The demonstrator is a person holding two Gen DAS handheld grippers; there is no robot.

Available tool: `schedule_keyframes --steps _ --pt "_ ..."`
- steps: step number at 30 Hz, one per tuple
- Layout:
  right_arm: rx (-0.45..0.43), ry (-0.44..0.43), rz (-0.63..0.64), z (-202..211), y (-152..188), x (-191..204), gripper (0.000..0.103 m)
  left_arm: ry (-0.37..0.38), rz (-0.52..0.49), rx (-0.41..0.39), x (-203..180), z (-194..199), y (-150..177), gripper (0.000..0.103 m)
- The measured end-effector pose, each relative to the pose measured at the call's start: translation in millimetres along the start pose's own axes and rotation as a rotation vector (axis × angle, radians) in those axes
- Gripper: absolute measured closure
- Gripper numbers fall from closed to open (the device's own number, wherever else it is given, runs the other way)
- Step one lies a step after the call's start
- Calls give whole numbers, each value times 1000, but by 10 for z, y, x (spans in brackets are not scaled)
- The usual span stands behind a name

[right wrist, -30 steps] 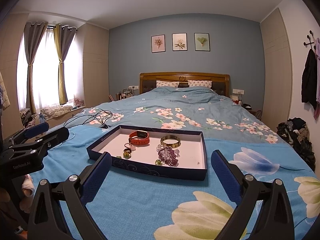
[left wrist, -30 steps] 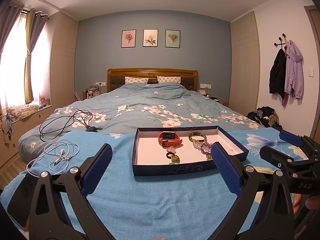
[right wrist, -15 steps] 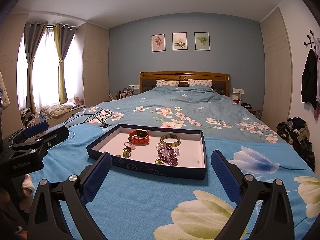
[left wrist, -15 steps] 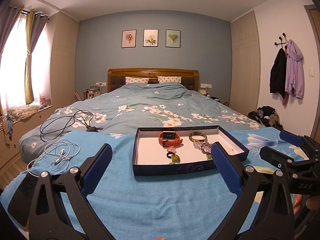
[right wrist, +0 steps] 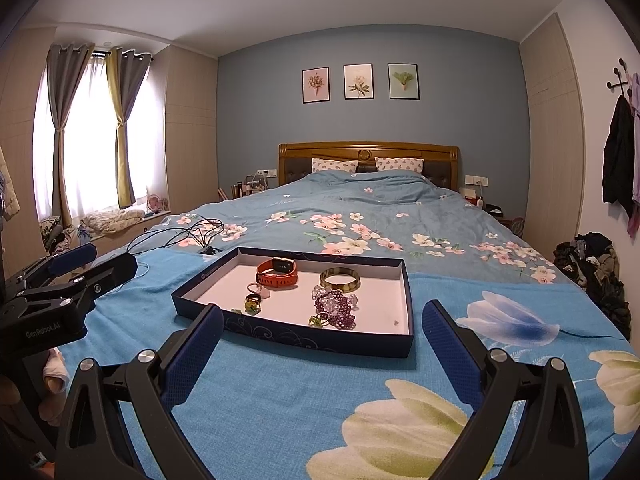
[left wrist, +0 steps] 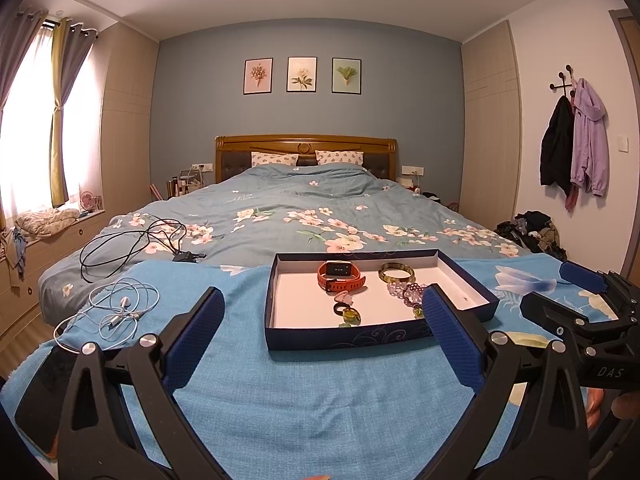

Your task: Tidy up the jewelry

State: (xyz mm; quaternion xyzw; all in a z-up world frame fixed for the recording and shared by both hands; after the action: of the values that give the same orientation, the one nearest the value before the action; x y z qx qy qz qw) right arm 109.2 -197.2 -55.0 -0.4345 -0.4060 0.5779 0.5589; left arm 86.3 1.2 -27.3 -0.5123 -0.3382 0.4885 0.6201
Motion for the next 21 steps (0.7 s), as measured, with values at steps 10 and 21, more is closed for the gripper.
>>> schedule_keyframes --steps 10,21 --pt "3 1 -1 -6 7 2 7 -1 1 5 -1 -12 11 6" --pt "2 1 -1 -6 5 -4 7 1 -1 9 -5 -23 34 6"
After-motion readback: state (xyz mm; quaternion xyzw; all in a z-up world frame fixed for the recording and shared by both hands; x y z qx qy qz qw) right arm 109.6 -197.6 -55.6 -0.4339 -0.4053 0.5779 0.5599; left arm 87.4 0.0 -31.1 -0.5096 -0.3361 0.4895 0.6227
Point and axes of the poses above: each gripper's, at about its wrist camera, not at the fingertips, and z roughly against the way its jaws point, x to its left, y to its underside, the point moved 4 cm from there along -z, roughly the way its jaws point, and after that the axes turned 14 degrees about y, right-handed, at the moved point
